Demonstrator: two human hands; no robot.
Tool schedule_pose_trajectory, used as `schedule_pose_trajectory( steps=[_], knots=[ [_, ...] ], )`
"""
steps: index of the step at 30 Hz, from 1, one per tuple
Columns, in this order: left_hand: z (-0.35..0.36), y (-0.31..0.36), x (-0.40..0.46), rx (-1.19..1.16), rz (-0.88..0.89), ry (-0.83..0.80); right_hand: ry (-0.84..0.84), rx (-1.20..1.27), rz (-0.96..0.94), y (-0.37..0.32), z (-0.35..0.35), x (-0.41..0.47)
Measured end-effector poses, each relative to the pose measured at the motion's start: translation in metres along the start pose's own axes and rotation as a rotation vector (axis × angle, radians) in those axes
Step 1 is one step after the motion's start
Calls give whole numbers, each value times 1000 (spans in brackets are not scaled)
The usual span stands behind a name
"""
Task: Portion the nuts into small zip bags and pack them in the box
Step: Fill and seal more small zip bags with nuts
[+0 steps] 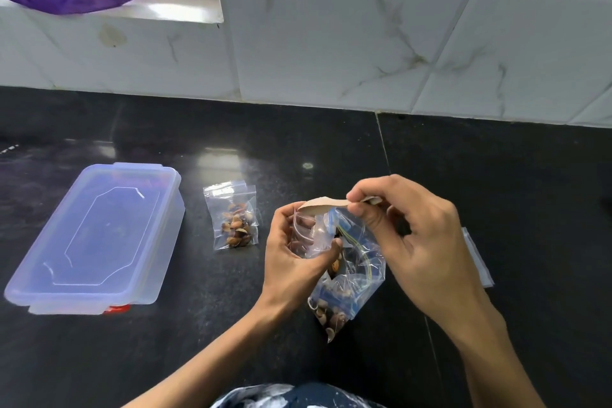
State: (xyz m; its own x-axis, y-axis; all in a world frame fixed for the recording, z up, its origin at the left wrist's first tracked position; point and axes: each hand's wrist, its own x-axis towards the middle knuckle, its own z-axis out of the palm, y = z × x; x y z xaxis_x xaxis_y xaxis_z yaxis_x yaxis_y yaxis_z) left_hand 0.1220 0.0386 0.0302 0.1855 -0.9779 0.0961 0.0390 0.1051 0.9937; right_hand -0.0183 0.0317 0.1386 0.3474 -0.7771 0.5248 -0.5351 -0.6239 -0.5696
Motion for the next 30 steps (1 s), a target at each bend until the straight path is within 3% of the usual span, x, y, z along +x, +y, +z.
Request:
schedule_pose_trajectory(
  steps=[3,7,13,22,30],
  knots=[
    [-1,0,-2,-7,-11,2,62,50,54,-5,-9,-4],
    [-11,2,-9,24,30,-5,157,70,281,8,-33,-6],
    [-32,-13,-20,45,-13,-15,-165,-137,546,67,5,-27],
    [-45,-45,-31,102,-187,-315,-300,-120,414,76,39,-47],
    [-39,-50,-36,188,-163,-365,-392,-54,444,77,37,-45]
  ],
)
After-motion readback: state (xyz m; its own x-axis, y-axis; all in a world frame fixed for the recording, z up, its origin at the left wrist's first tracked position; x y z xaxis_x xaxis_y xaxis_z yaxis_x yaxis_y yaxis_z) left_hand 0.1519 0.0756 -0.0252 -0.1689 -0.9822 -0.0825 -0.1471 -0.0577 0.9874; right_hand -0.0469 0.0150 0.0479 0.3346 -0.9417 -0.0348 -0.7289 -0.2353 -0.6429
